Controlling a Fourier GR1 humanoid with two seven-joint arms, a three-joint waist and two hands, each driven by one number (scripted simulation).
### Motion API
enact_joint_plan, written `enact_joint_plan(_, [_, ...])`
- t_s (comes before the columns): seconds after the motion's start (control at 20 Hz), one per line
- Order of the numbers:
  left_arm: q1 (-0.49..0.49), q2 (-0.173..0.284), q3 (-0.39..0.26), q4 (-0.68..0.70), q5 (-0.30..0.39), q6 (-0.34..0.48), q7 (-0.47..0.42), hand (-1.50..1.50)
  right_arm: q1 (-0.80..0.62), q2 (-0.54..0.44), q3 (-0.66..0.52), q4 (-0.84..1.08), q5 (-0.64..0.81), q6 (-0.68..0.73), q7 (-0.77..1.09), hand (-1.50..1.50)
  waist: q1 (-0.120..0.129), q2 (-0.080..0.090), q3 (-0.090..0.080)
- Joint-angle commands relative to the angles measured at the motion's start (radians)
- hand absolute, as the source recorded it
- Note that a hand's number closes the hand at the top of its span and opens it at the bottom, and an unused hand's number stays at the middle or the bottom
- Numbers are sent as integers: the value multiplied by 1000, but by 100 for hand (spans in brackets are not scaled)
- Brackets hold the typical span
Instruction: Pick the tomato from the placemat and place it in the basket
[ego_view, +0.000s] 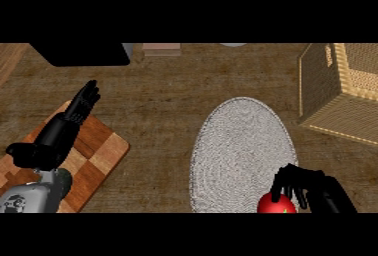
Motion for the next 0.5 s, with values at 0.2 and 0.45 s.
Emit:
enact_joint_plan(0.2, [-10,14,7,-14,15,-22,25,0,0,53,-88,-391,-147,80,225,150,9,3,-1])
enact_joint_plan(0.45, [10,-23,-24,-28,-24,18,24,0,-177,44,-196,-386,-147,152,397,150,18,3,-2])
